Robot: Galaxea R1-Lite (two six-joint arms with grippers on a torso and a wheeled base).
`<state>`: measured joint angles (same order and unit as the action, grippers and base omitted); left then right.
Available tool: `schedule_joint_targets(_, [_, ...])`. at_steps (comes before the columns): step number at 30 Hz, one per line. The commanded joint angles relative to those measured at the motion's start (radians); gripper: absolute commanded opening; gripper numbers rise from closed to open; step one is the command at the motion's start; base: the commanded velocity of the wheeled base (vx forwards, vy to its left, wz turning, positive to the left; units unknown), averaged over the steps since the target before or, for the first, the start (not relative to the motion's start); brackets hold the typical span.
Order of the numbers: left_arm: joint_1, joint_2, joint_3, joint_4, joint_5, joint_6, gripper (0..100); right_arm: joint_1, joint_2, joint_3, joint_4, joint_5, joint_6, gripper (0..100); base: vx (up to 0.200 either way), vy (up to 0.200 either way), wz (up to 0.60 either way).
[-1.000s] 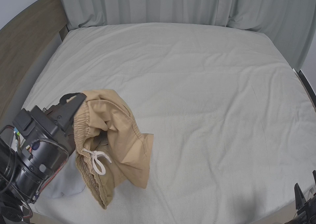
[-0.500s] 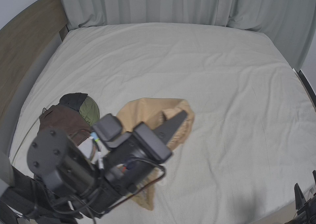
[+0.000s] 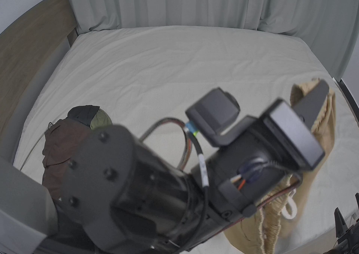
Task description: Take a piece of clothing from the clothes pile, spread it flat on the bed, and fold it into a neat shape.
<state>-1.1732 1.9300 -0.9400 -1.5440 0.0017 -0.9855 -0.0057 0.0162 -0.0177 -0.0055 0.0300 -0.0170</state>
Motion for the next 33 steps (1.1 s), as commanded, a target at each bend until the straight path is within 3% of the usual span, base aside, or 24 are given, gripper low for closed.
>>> schedule_joint_targets(1, [0.11,-0.028,0.009,0.012,0.0,-0.035,0,0.0,-0.013,0.018,-0.001,0.001,-0.001,100,0.0,0.0,0.0])
schedule_joint_targets(7, [0.247,0.029,0.073,0.002,0.012,-0.028,0,0.0,-0.013,0.018,-0.001,0.001,0.0,100,0.0,0.0,0.0])
schedule_joint_targets(11, [0.336,0.061,0.187,0.001,0.021,0.036,0,0.0,-0.013,0.018,-0.001,-0.001,0.0,100,0.0,0.0,0.0])
schedule_joint_targets(18, [0.406,0.052,0.369,-0.004,0.017,0.077,0,0.0,-0.013,0.018,-0.001,-0.001,0.002,100,0.0,0.0,0.0])
schedule_joint_targets(24, [0.521,0.007,0.495,-0.004,-0.014,0.102,0,0.0,-0.013,0.018,-0.001,-0.001,0.0,100,0.0,0.0,0.0])
schedule_joint_targets(31, [0.583,-0.017,0.546,-0.004,-0.035,0.125,0,0.0,-0.013,0.018,-0.001,-0.001,0.0,100,0.0,0.0,0.0])
schedule_joint_targets(33, [0.646,-0.016,0.566,-0.004,-0.04,0.156,0,0.0,-0.013,0.018,-0.001,-0.001,0.0,100,0.0,0.0,0.0])
